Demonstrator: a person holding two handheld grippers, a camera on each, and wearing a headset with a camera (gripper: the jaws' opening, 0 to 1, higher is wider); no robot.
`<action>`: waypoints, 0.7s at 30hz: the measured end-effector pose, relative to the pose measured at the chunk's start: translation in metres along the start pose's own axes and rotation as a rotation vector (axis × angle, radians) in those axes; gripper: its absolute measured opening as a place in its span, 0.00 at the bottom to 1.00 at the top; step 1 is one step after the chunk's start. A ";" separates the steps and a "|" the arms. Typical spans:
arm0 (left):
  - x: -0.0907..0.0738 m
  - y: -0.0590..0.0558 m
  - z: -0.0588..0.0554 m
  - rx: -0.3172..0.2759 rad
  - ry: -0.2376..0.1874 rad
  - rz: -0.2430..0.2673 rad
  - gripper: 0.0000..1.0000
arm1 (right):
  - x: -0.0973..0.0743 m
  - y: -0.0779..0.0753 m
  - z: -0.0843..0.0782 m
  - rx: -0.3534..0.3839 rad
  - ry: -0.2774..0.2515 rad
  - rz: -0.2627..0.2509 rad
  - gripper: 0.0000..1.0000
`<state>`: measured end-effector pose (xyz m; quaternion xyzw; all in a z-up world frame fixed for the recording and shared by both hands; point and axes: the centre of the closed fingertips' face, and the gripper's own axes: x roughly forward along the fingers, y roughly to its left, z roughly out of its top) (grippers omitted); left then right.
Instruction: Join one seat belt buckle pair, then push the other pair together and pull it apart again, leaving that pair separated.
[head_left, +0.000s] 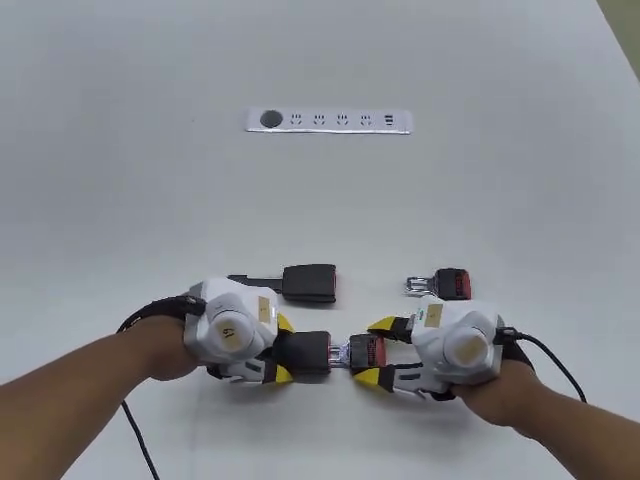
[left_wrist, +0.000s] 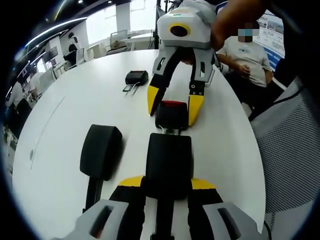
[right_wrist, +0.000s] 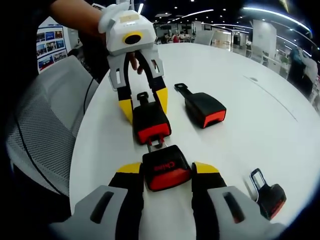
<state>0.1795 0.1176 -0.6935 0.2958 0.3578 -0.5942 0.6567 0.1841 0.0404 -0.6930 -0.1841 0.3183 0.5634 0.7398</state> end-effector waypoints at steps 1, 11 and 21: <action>0.000 0.000 0.000 -0.005 0.001 0.000 0.33 | 0.000 0.000 0.000 -0.002 0.002 -0.002 0.35; 0.001 0.001 -0.001 0.003 0.024 0.000 0.33 | 0.007 0.002 0.007 0.007 0.013 -0.016 0.34; 0.001 0.002 -0.002 0.000 0.025 -0.001 0.32 | 0.012 0.003 0.012 0.008 0.008 -0.007 0.34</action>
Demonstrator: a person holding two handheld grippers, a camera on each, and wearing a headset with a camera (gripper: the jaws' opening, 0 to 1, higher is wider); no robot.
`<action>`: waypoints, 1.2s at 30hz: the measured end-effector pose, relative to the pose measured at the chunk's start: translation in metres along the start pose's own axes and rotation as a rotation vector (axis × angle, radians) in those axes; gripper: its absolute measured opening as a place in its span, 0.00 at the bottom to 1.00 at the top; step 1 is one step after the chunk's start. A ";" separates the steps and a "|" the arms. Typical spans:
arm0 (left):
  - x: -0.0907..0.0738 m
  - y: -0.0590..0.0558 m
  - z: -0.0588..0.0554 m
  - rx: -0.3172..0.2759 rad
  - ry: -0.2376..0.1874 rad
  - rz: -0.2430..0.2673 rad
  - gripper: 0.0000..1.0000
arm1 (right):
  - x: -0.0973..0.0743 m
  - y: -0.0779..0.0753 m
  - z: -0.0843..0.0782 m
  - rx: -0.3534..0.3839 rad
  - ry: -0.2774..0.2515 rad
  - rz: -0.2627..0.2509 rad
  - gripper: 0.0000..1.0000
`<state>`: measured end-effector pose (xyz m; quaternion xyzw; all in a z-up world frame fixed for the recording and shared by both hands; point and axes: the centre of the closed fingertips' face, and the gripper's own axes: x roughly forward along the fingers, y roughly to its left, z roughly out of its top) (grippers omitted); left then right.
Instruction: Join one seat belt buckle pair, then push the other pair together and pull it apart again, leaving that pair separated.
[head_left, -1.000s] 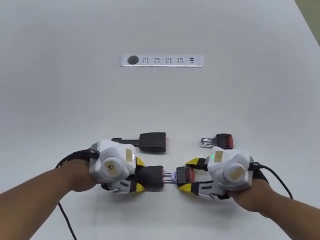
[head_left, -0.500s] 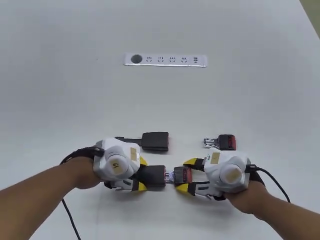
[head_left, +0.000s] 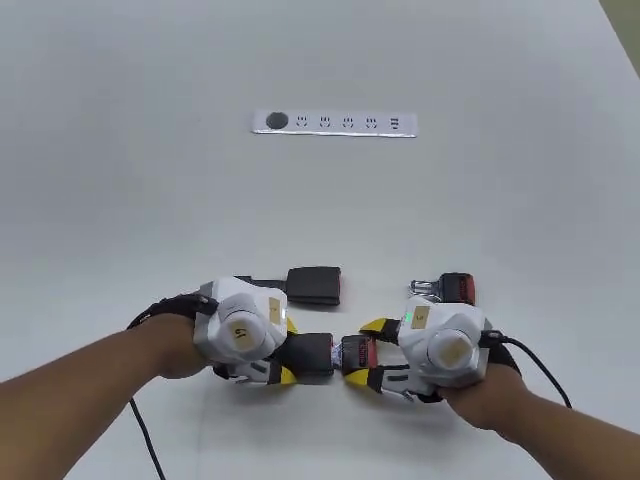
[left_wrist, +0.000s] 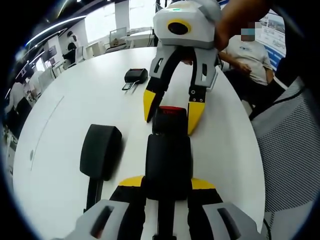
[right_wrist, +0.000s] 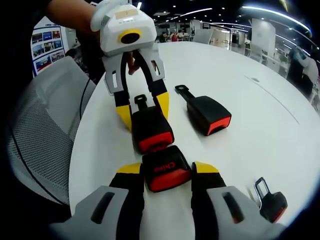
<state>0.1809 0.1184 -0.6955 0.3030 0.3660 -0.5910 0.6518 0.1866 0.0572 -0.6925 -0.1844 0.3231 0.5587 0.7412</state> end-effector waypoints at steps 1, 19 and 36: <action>0.000 0.000 0.000 -0.001 -0.002 0.000 0.32 | 0.001 0.000 0.001 -0.006 0.001 0.001 0.34; -0.001 -0.001 0.001 0.007 -0.016 -0.005 0.33 | -0.002 0.000 0.003 -0.011 -0.001 -0.005 0.34; -0.002 -0.004 0.001 0.064 -0.076 -0.038 0.32 | -0.007 0.008 -0.002 -0.053 -0.038 0.045 0.32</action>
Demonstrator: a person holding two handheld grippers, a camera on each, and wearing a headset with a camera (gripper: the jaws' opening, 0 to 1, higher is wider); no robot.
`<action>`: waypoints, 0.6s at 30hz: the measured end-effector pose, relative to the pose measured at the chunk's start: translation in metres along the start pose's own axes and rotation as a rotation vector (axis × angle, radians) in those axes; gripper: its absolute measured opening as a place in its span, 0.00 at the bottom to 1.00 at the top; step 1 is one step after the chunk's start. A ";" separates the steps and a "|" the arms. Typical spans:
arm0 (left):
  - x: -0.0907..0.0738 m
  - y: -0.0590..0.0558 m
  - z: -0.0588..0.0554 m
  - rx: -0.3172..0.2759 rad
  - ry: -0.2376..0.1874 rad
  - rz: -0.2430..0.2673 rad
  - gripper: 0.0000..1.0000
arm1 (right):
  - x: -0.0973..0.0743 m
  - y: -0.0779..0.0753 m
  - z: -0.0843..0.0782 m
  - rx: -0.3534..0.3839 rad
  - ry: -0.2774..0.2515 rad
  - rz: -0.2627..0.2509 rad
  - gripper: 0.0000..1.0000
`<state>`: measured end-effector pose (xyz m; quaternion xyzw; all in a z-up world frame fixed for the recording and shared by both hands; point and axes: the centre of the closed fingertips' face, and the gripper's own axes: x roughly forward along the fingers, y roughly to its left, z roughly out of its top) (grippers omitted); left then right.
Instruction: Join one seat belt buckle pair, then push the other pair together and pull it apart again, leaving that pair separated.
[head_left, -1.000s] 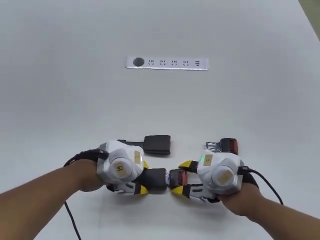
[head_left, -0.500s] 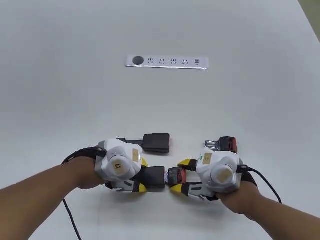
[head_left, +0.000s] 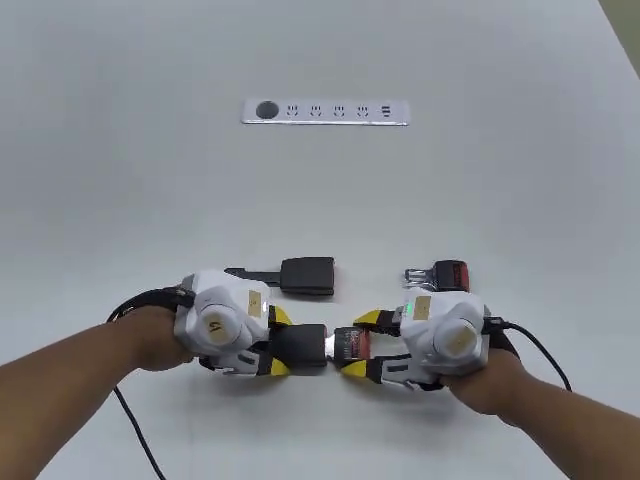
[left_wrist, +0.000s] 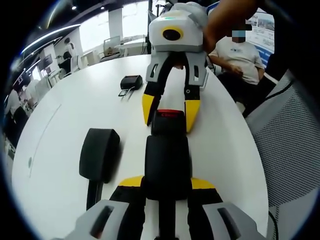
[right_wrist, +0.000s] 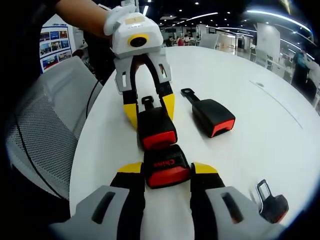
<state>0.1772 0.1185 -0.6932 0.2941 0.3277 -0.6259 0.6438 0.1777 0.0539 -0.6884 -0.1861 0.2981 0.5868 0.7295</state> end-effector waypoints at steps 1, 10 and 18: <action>0.000 0.000 -0.001 0.002 -0.002 -0.006 0.32 | -0.001 0.001 0.000 -0.007 0.001 0.006 0.32; 0.000 0.000 -0.002 0.005 -0.029 -0.019 0.32 | 0.001 0.005 0.005 -0.016 -0.015 0.034 0.31; 0.001 0.000 -0.002 0.007 -0.048 -0.025 0.32 | 0.000 0.005 0.005 -0.016 -0.031 0.042 0.31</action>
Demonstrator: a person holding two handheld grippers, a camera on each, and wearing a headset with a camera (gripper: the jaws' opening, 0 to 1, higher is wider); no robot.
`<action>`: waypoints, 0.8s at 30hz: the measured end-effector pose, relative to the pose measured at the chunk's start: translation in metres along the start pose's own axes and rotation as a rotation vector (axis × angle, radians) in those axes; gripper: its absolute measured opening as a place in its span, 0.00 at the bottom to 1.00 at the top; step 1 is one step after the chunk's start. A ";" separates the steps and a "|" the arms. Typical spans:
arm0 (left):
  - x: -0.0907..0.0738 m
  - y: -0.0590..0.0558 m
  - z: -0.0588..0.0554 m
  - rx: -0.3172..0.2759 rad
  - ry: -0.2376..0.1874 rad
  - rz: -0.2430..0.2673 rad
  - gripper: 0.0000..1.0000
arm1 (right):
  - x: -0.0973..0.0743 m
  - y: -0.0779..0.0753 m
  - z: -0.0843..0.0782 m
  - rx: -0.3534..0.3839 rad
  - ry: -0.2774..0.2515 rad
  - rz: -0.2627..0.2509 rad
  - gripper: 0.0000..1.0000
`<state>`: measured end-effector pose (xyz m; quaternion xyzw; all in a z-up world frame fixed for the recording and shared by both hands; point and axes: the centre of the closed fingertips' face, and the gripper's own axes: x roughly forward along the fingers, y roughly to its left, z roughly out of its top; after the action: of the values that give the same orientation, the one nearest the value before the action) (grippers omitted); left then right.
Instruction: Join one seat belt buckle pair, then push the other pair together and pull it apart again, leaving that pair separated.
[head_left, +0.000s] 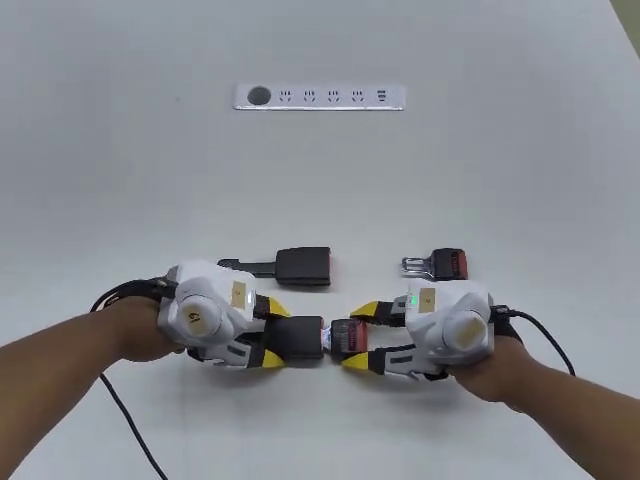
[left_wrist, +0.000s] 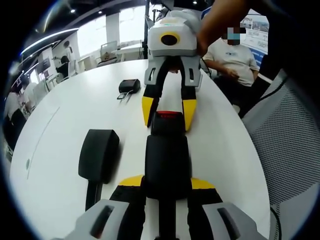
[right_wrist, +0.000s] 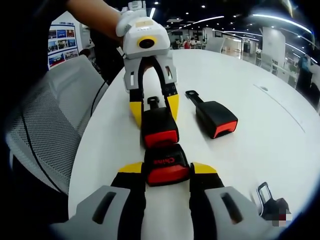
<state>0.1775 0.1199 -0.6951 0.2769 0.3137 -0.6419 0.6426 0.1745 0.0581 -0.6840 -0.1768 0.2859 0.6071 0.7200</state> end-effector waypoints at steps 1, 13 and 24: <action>0.000 0.000 0.000 -0.001 -0.003 0.001 0.32 | 0.000 0.000 0.000 0.000 -0.002 0.001 0.31; -0.001 -0.001 0.003 0.002 -0.028 -0.008 0.32 | -0.001 -0.002 -0.002 0.010 -0.015 0.007 0.31; -0.002 -0.002 0.006 -0.009 -0.018 -0.004 0.33 | -0.002 -0.004 -0.002 0.017 -0.018 0.012 0.32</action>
<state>0.1763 0.1166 -0.6899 0.2678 0.3111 -0.6442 0.6454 0.1773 0.0547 -0.6847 -0.1637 0.2857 0.6103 0.7205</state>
